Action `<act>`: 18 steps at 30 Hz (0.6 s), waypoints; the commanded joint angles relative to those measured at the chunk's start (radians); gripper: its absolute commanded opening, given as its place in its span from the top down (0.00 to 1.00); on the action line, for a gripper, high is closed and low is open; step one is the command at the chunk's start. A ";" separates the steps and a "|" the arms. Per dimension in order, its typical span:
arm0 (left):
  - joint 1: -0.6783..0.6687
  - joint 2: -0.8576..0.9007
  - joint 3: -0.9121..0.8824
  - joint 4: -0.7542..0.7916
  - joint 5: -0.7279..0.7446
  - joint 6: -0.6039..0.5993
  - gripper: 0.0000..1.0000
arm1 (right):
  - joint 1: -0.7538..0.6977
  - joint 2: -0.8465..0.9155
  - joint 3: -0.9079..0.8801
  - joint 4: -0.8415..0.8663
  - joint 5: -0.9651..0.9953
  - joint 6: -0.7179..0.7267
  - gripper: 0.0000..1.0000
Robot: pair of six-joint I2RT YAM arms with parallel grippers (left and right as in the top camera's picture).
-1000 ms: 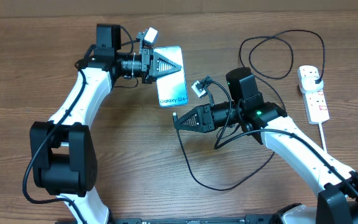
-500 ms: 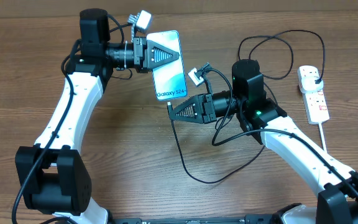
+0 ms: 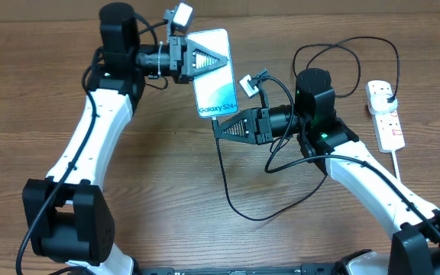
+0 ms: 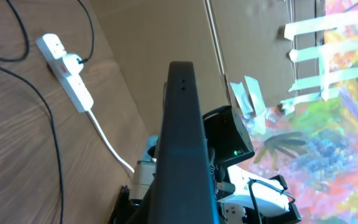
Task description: Plug charger to phone and switch on socket
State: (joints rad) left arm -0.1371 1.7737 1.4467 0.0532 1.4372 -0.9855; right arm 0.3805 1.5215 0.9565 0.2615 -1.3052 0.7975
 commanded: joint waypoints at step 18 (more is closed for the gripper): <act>0.030 -0.031 0.023 0.010 0.044 0.021 0.96 | -0.011 -0.007 0.012 0.021 -0.035 0.010 0.96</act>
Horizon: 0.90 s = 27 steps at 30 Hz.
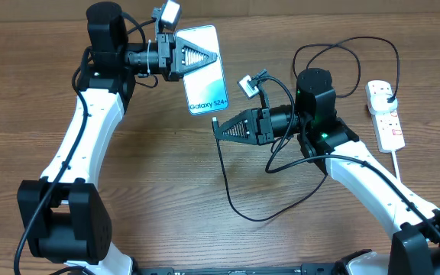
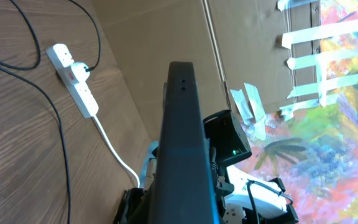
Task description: Plug charger to phone and switch on socket
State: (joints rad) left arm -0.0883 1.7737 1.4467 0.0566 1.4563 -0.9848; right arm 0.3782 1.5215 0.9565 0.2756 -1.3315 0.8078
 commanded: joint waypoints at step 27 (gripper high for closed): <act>-0.024 -0.031 0.023 0.003 0.057 0.028 0.96 | -0.009 -0.007 0.013 0.012 0.007 0.000 0.96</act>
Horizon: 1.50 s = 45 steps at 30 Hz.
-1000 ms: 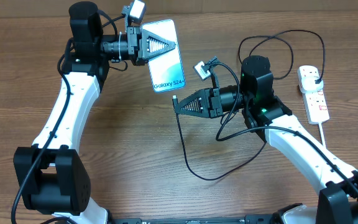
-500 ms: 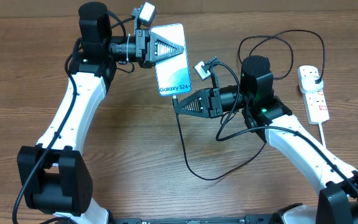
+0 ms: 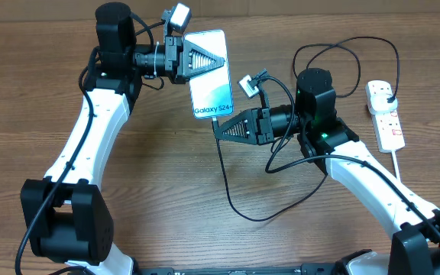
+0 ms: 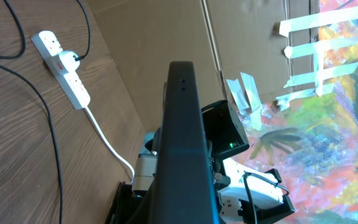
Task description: Plug charger to phone and switch on socket
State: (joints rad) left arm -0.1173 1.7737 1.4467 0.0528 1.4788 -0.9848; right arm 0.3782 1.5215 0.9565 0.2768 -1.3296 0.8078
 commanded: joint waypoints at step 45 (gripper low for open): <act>0.006 -0.028 0.021 -0.069 0.000 0.043 0.96 | -0.007 -0.007 0.013 0.002 0.046 0.025 0.96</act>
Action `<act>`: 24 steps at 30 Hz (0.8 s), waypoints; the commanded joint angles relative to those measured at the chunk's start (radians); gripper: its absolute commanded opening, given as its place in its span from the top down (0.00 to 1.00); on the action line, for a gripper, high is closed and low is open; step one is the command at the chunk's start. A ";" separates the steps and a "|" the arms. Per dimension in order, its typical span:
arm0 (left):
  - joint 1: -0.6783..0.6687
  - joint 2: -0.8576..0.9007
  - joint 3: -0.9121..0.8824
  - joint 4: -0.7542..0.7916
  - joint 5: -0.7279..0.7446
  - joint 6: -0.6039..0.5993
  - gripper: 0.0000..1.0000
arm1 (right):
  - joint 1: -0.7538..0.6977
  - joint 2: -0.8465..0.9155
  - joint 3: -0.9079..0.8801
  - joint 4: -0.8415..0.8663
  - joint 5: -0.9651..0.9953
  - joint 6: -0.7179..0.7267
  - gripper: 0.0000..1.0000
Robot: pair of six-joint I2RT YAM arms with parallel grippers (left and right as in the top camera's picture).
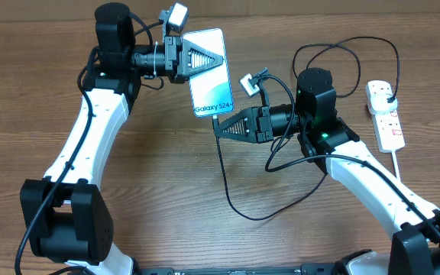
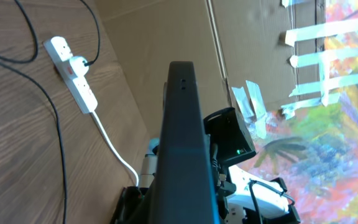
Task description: Plug charger to phone and switch on socket
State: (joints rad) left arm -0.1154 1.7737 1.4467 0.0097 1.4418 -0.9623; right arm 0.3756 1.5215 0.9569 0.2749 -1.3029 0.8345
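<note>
My left gripper [image 1: 221,59] is shut on the phone [image 1: 211,73], a pale blue handset with a lit screen, held in the air above the table's far middle. In the left wrist view the phone [image 2: 182,149] shows edge-on, its bottom end with small holes pointing up. My right gripper [image 1: 217,127] sits just below the phone's lower end, shut on the black charger cable [image 1: 226,183], whose plug end is too small to make out. The white socket strip [image 1: 384,114] lies at the far right with the white charger adapter [image 1: 386,95] plugged in.
The black cable loops over the wooden table [image 1: 166,198] in front of the right arm and behind it towards the strip. A white lead runs from the strip off the right edge. A cardboard wall and a painted backdrop stand behind.
The phone and my left gripper have shifted very slightly towards the right gripper. The right arm holds the same place.
The phone was first held close above my right gripper. Then my left arm had drawn it back to the left and away. After that it was back near the right gripper, where it stays now. The right gripper kept hold of the cable throughout.
</note>
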 commanded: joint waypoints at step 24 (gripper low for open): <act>-0.020 -0.028 0.020 -0.065 0.048 0.106 0.96 | -0.004 -0.007 0.012 -0.099 0.136 -0.017 0.96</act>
State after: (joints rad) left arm -0.1131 1.7737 1.4467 -0.0536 1.4250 -0.8604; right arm 0.3759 1.5211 0.9569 0.1883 -1.2591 0.8330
